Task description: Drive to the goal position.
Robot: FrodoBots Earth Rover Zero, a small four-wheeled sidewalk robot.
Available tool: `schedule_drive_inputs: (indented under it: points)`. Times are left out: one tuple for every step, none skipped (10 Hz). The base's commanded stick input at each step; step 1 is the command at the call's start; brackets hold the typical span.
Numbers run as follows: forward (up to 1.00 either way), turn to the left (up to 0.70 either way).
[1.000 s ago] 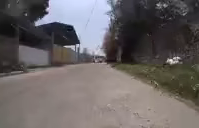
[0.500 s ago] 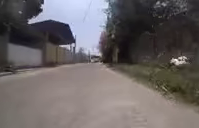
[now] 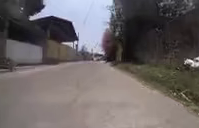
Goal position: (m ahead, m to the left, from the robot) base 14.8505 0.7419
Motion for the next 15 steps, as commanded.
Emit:
schedule_drive_inputs:
  points:
    - [1.0,0.0]
    - [1.0,0.0]
    - [1.0,0.0]
    - [1.0,0.0]
    - [1.0,-0.12]
    - [1.0,-0.35]
    - [1.0,-0.4]
    - [1.0,-0.4]
    - [1.0,-0.29]
    - [1.0,-0.15]
    - [1.0,-0.01]
    - [1.0,-0.02]
    - [1.0,-0.02]
    - [1.0,-0.02]
    - [1.0,-0.02]
